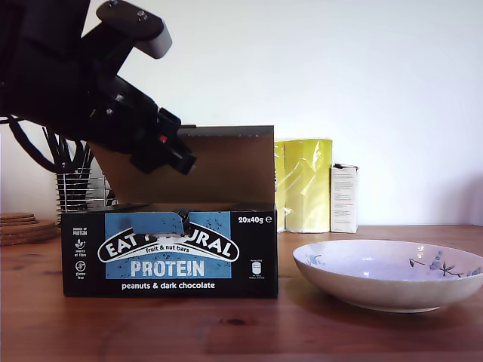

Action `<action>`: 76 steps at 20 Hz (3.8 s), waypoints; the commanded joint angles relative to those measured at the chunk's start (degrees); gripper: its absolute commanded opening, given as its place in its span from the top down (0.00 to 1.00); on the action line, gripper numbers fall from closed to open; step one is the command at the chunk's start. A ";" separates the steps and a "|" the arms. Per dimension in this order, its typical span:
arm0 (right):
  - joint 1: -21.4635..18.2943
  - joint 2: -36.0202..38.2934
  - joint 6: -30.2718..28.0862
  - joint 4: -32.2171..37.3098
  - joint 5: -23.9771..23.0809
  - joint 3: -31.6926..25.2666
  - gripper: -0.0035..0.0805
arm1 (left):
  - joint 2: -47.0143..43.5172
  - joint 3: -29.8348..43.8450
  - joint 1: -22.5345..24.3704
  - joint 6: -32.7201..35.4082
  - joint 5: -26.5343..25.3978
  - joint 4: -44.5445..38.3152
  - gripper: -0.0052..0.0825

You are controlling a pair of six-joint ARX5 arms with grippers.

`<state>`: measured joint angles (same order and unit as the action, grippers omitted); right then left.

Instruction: Open the carton box of snackbars

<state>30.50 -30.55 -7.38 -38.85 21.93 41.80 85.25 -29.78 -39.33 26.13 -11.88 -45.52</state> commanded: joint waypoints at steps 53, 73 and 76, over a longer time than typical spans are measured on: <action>0.24 -11.19 2.60 12.41 3.04 -0.52 0.97 | 44.89 -67.23 18.71 -2.60 30.01 61.00 0.97; -9.88 -11.43 -0.68 17.88 -2.97 -0.55 0.97 | 9.14 -42.40 18.38 -8.37 36.30 62.12 0.97; -10.29 -11.41 -0.63 18.45 -1.14 -0.63 0.97 | -3.26 -28.87 18.99 -11.87 35.76 54.60 0.97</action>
<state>20.23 -41.91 -7.81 -20.95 20.25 41.80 84.47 -61.45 -20.69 15.09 23.92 10.94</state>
